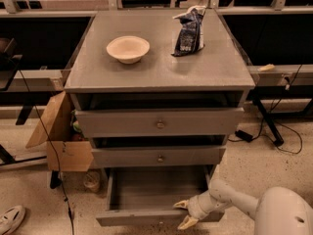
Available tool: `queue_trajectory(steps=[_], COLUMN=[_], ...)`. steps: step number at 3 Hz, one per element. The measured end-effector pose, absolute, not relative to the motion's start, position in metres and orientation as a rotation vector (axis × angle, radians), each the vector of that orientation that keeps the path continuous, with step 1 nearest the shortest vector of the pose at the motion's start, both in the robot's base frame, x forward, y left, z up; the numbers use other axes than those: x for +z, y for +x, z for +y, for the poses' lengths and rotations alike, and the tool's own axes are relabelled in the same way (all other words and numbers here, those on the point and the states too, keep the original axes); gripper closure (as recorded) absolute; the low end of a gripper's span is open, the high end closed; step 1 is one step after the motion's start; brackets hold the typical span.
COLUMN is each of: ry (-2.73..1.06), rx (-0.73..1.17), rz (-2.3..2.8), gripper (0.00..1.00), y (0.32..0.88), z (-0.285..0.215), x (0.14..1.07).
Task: Open bottom drawer
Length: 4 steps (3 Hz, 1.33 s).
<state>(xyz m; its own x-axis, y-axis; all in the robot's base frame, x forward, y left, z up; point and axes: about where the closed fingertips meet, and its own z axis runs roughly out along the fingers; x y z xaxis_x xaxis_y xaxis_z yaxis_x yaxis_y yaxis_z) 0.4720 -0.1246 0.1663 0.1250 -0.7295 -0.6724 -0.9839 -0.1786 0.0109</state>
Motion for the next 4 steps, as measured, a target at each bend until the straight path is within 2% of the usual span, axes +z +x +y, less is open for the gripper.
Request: queue_trajectory(steps=[1, 2, 3, 4], ry=[-1.947, -1.946, -1.92, -1.906], rx=[0.784, 0.785, 0.788, 0.786], rz=[1.663, 1.664, 1.696, 1.716], gripper=[0.0, 0.0, 0.19, 0.42], y=[0.4641, 0.464, 0.457, 0.4541], z=[-0.1279, -0.1279, -0.1327, -0.1358], x=[0.1614, 0.1615, 0.1562, 0.1545])
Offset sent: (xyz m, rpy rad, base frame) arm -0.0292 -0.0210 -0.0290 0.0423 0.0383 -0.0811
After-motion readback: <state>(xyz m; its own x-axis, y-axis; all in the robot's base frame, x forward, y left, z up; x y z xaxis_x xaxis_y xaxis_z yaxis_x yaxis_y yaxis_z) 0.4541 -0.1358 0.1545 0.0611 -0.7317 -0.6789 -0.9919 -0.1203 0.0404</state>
